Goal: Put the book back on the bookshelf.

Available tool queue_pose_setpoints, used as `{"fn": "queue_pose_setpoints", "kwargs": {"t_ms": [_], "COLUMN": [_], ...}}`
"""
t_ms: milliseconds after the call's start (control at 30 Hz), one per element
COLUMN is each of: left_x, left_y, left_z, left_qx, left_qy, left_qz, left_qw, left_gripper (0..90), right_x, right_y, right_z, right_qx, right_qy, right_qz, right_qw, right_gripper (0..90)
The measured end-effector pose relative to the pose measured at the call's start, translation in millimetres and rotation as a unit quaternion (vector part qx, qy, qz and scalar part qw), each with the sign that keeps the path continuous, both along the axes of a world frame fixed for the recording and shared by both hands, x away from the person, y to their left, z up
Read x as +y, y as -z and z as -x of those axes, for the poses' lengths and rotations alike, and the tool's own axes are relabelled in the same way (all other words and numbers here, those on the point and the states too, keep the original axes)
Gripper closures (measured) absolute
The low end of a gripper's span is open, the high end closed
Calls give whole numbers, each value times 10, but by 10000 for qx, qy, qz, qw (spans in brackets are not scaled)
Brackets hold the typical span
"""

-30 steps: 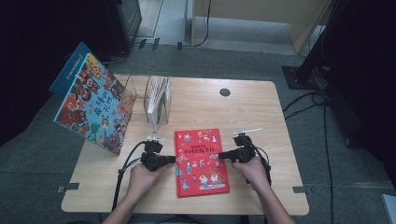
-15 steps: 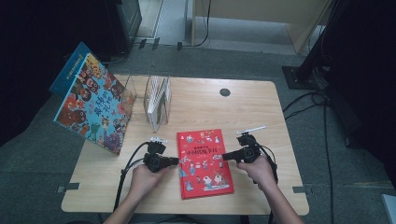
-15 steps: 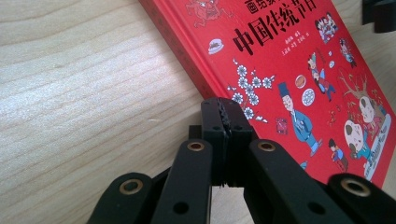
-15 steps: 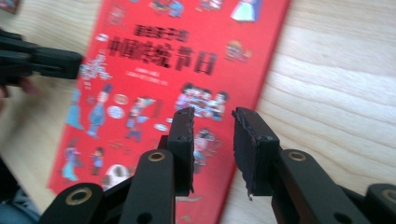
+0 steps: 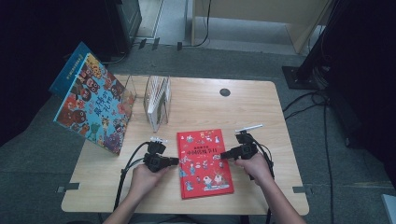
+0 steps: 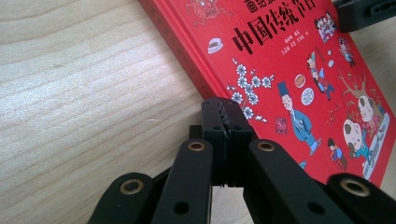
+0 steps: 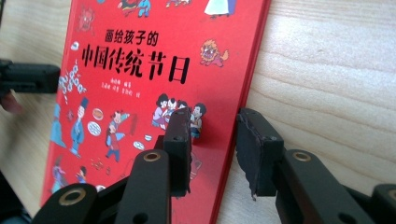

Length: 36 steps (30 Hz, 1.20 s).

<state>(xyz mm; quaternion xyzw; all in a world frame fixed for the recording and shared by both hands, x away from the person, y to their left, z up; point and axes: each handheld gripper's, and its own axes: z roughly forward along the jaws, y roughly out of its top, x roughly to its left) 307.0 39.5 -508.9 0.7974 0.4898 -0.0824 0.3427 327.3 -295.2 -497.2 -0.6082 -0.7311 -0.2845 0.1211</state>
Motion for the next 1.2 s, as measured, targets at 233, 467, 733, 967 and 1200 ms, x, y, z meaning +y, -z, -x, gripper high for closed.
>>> {"fn": "queue_pose_setpoints", "kwargs": {"t_ms": [233, 467, 733, 967, 1200], "left_x": [7, 8, 0, -17, -24], "left_y": [-1, 1, 20, 32, 25], "left_z": [-15, -17, -38, -32, -20], "left_qx": [14, 55, 127, 125, 47], "left_qy": [32, 13, -25, -58, 51], "left_qz": [5, 30, 155, 234, 317], "left_qw": [10000, 10000, 9998, 9996, 9995], "left_gripper": [900, 900, 900, 900, 876], "right_x": [-49, 54, 429, 768, 916], "right_y": [-95, -545, -933, -972, -1024], "right_z": [-16, 16, 16, -117, -195], "right_qx": [149, -303, -542, -459, -348], "right_qy": [-100, -422, -943, -1155, -1301], "right_qz": [-206, -94, 159, 287, 377], "right_qw": [9996, 9986, 9939, 9918, 9902], "right_gripper": [688, 671, 679, 724, 791]}}
